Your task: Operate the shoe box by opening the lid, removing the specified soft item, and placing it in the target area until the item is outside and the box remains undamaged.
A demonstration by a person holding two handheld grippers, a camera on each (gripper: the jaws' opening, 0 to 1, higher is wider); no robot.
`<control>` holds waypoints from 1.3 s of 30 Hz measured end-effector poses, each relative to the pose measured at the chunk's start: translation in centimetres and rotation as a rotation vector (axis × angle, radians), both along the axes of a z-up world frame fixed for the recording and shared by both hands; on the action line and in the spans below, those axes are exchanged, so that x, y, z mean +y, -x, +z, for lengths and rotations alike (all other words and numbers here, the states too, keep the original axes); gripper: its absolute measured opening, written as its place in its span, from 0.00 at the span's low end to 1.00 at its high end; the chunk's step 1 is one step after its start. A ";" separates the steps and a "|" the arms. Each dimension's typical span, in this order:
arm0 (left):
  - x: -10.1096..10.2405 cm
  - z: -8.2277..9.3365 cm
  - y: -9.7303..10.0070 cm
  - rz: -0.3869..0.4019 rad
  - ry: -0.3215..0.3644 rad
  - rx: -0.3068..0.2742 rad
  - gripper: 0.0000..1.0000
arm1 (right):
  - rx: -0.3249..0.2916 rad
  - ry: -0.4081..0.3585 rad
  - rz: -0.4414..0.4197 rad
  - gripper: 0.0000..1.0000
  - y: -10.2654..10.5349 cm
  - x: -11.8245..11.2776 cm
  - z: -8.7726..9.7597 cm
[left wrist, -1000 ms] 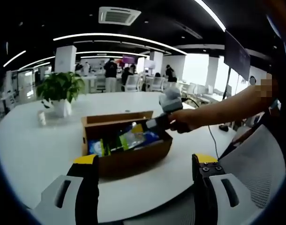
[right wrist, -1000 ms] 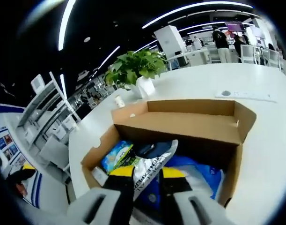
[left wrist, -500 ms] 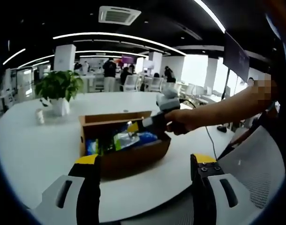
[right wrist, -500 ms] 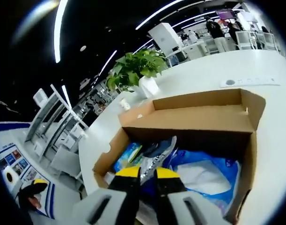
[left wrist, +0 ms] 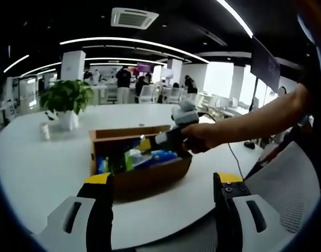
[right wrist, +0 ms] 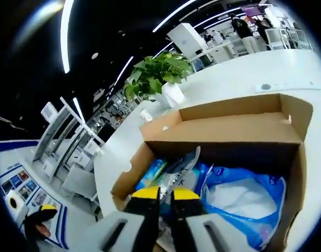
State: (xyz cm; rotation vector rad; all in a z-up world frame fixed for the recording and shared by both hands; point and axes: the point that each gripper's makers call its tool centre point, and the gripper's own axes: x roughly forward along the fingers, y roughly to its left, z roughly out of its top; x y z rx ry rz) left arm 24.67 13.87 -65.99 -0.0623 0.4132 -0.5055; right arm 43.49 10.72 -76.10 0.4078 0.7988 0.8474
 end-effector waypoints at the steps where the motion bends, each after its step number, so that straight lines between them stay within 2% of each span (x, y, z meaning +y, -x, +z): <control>1: 0.0 0.0 0.0 0.000 0.001 0.002 0.80 | -0.002 -0.008 0.004 0.00 0.2 0.0 0.3; 8: -0.1 -0.1 0.0 -0.003 0.006 0.005 0.80 | -0.003 -0.049 -0.015 0.00 -0.1 -0.2 1.6; 20: -0.3 -0.2 0.0 -0.012 -0.002 0.011 0.80 | -0.039 -0.091 -0.005 0.00 0.2 -0.6 4.0; 33: -0.5 -0.6 0.1 -0.028 -0.016 0.029 0.82 | -0.065 -0.122 -0.015 0.00 0.2 -2.2 6.2; 39: -0.6 -0.6 0.2 -0.039 -0.044 0.024 0.87 | -0.072 -0.133 -0.021 0.00 0.2 -2.9 7.1</control>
